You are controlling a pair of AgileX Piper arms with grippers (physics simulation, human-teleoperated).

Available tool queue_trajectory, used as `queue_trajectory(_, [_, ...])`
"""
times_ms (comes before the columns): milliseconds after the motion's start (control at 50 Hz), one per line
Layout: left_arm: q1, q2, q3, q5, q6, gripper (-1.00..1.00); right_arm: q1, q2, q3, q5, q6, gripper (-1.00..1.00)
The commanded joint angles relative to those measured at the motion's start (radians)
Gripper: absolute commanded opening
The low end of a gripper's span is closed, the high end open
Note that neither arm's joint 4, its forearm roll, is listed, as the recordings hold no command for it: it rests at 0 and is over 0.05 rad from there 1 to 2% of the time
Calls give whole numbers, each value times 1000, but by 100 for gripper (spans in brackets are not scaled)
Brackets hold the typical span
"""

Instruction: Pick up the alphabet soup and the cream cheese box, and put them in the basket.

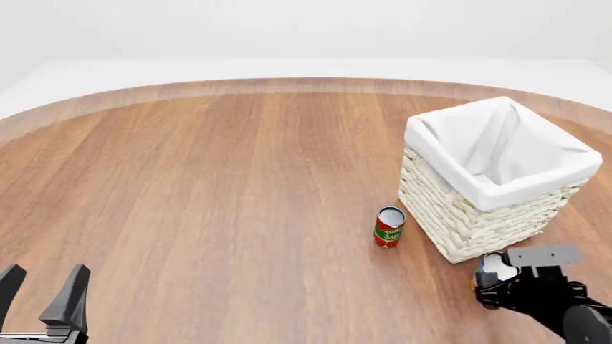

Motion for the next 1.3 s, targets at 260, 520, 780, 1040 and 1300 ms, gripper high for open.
queue_trajectory(260, [0, 0, 0, 0, 0, 100, -8, 143, 20, -137, 0, 100])
queue_trajectory(520, [0, 0, 0, 0, 0, 100, 8, 51, 29, -52, 33, -100])
queue_trajectory(780, [0, 0, 0, 0, 0, 100, 35, -58, 43, 31, 53, -100])
queue_trajectory(1040, [0, 0, 0, 0, 0, 100, 40, -260, 5, 244, 45, -100])
queue_trajectory(1300, [0, 0, 0, 0, 0, 100, 36, -362, -57, 424, 12, -100])
